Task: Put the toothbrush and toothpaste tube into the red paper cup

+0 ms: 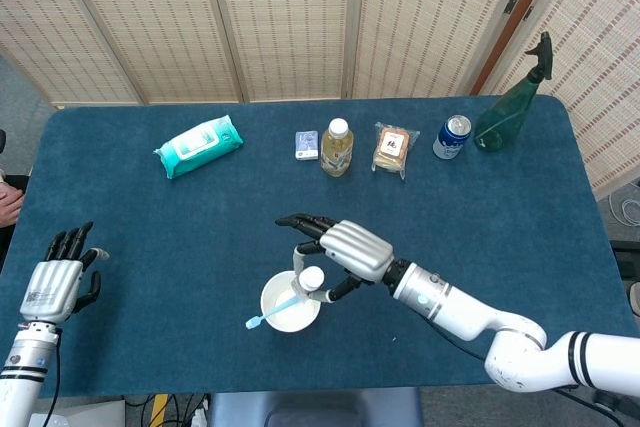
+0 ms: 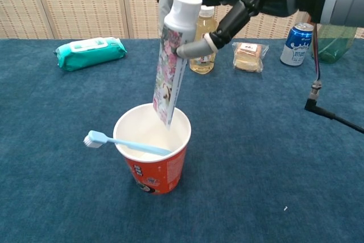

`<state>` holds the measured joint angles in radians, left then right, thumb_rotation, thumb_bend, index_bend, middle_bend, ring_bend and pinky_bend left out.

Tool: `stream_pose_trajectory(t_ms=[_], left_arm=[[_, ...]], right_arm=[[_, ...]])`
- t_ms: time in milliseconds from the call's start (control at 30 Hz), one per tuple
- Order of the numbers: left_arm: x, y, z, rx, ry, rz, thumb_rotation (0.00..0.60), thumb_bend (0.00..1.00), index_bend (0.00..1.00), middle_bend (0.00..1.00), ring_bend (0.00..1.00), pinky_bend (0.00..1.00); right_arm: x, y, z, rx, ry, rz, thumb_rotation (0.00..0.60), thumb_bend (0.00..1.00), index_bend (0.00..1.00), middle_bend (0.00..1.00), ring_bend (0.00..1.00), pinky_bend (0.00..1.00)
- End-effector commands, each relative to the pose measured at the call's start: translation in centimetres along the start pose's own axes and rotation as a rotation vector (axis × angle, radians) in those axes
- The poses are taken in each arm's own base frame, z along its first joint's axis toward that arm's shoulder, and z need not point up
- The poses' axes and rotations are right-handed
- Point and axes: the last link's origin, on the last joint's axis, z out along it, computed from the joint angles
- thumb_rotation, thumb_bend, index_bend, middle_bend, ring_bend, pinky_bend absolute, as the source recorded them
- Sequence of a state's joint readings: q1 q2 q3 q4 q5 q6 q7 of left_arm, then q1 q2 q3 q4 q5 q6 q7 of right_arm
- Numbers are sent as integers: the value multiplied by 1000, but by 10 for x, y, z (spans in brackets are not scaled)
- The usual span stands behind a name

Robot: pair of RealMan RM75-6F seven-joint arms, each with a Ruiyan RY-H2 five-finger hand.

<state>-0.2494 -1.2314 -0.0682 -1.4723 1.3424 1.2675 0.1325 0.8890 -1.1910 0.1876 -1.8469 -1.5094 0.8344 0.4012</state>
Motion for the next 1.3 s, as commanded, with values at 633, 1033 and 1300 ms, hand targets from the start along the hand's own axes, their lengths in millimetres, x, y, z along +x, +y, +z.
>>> stream_pose_trajectory(t_ms=[633,1033,1300], left_arm=[[-3,-5,-3,12,-11,-5,600,601,348,0,0,0],[-4,-7,-5,15,-11,-8,600,601,348,0,0,0],[-5,-8,-6,20,-13,-9,600,601,348,0,0,0]], right_arm=[[-45,28,16,-36,-91,60,600,198,716,83,0,152],[-61,37,21,-52,-117,70,600,198,716,82,0,152],[-68,44,20,-66,-125,78,600,198,716,83,0,152]])
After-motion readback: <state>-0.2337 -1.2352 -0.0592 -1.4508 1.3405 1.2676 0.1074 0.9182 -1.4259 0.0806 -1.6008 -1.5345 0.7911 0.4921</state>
